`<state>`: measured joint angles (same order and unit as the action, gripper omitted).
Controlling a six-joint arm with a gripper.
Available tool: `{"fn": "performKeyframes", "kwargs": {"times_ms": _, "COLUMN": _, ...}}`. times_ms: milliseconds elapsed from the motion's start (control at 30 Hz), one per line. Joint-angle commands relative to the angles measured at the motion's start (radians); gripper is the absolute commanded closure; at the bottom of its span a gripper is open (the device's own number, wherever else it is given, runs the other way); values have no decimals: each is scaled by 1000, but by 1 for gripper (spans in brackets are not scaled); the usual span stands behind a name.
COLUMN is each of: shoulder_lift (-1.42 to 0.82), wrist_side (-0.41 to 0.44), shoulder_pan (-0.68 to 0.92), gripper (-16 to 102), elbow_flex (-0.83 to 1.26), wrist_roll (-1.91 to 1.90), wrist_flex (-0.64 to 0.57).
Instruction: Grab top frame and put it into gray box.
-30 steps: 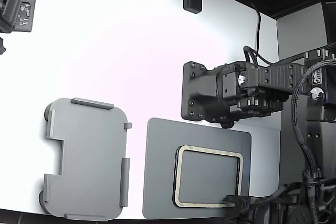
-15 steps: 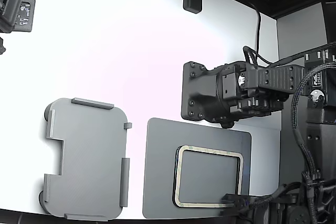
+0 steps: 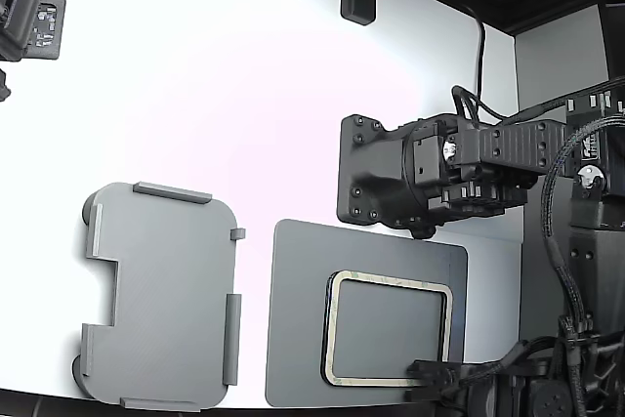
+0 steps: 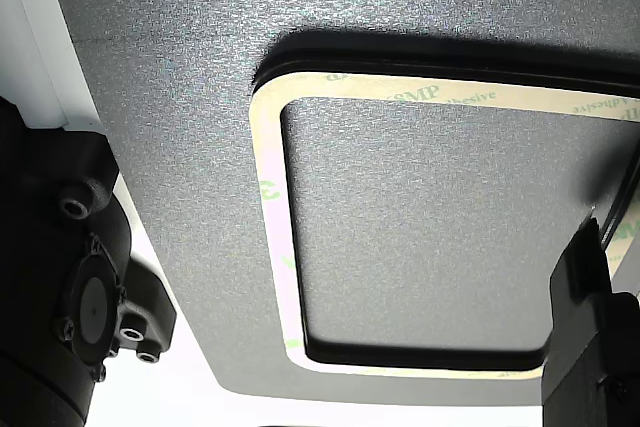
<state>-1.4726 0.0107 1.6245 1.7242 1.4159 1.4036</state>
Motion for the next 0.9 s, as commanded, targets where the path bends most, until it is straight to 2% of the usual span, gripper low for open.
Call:
{"fn": "performKeyframes", "kwargs": {"times_ms": 0, "shoulder_lift": -31, "wrist_side": 2, "shoulder_pan": -9, "gripper": 28, "elbow_flex": -15, "wrist_roll": 3, "wrist_flex": -6}}
{"fn": "performKeyframes", "kwargs": {"times_ms": 333, "shoulder_lift": -29, "wrist_side": -3, "shoulder_pan": -9, "gripper": 35, "elbow_flex": -9, "wrist_roll": 6, "wrist_flex": -18}}
{"fn": "performKeyframes", "kwargs": {"times_ms": 633, "shoulder_lift": -29, "wrist_side": -8, "shoulder_pan": -9, "gripper": 56, "elbow_flex": -11, "wrist_roll": 3, "wrist_flex": -25}}
{"fn": "performKeyframes", "kwargs": {"times_ms": 767, "shoulder_lift": -31, "wrist_side": -12, "shoulder_pan": -9, "gripper": 82, "elbow_flex": -11, "wrist_roll": -9, "wrist_flex": -49}}
{"fn": "performKeyframes", "kwargs": {"times_ms": 800, "shoulder_lift": -32, "wrist_side": -6, "shoulder_pan": -9, "gripper": 94, "elbow_flex": -11, "wrist_roll": -5, "wrist_flex": -64}}
{"fn": "performKeyframes", "kwargs": {"times_ms": 867, "shoulder_lift": -35, "wrist_side": -5, "shoulder_pan": -9, "gripper": 96, "elbow_flex": -15, "wrist_roll": 3, "wrist_flex": -69}}
